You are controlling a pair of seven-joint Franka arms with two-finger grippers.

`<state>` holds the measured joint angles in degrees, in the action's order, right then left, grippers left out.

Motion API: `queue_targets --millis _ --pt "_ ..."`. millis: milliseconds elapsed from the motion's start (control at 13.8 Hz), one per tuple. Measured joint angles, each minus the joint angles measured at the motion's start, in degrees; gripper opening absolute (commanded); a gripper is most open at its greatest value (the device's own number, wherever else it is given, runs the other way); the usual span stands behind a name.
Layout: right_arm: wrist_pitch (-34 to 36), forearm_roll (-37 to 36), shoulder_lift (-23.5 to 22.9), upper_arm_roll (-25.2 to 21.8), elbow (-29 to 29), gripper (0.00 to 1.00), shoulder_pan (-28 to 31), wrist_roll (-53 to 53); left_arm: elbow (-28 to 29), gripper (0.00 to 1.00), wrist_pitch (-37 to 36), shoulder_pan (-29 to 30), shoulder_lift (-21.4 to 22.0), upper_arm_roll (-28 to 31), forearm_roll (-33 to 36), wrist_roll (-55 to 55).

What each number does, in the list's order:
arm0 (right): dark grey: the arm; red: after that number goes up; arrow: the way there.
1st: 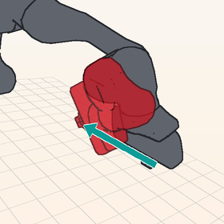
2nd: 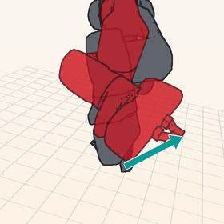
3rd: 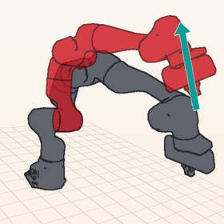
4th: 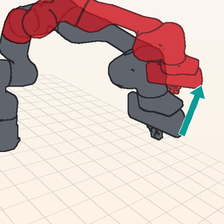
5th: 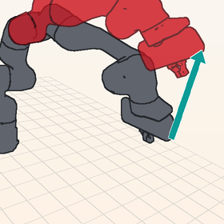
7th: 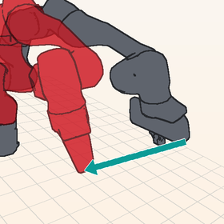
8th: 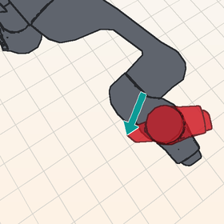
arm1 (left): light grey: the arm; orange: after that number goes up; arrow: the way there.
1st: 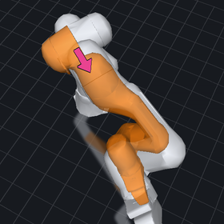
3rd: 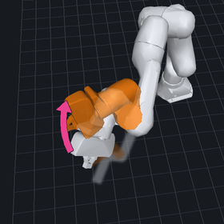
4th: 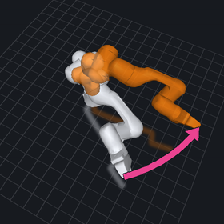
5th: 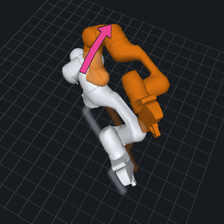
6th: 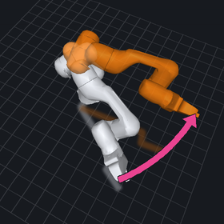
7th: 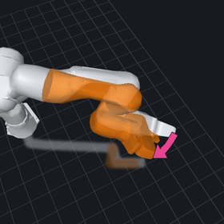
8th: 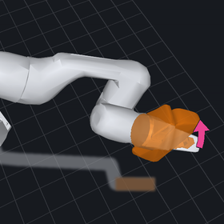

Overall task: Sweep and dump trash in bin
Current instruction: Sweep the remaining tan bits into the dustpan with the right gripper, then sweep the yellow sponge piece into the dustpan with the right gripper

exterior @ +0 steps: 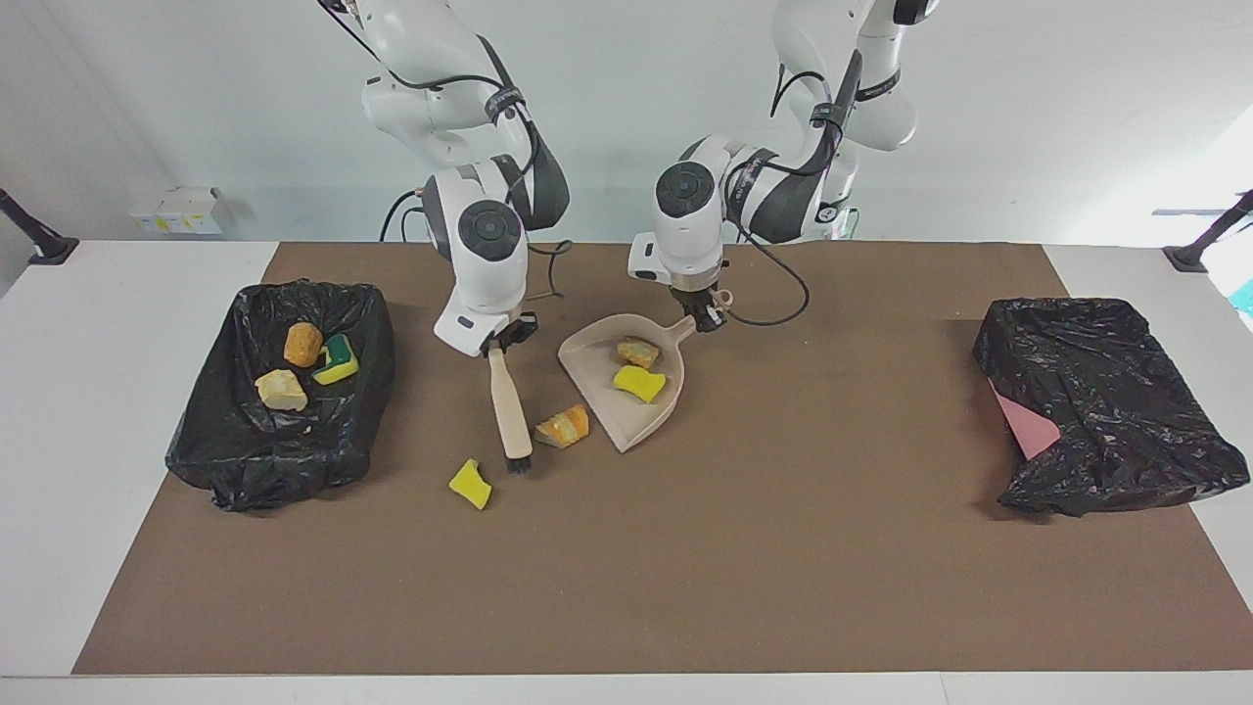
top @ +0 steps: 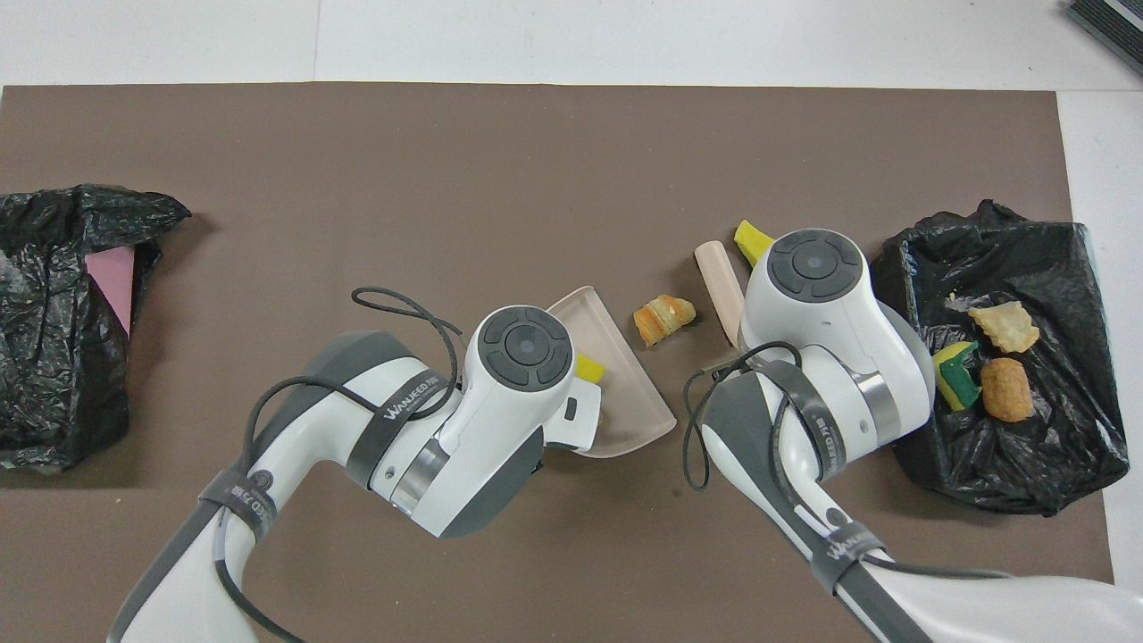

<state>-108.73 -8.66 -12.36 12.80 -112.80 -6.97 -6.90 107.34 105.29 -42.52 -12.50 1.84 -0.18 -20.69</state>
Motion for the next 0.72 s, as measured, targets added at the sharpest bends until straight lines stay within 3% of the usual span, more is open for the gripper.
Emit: queue_targets --millis 217,723 --pt "-1.52 0.43 -3.23 0.44 0.32 0.0 -0.51 2.11 -1.32 0.0 -0.99 0.29 -1.02 0.17 0.16 0.01" --pt "3.64 10.16 -1.83 0.9 -0.25 0.0 -6.82 7.47 -1.41 0.0 -0.29 0.29 -1.29 0.16 0.5 0.01"
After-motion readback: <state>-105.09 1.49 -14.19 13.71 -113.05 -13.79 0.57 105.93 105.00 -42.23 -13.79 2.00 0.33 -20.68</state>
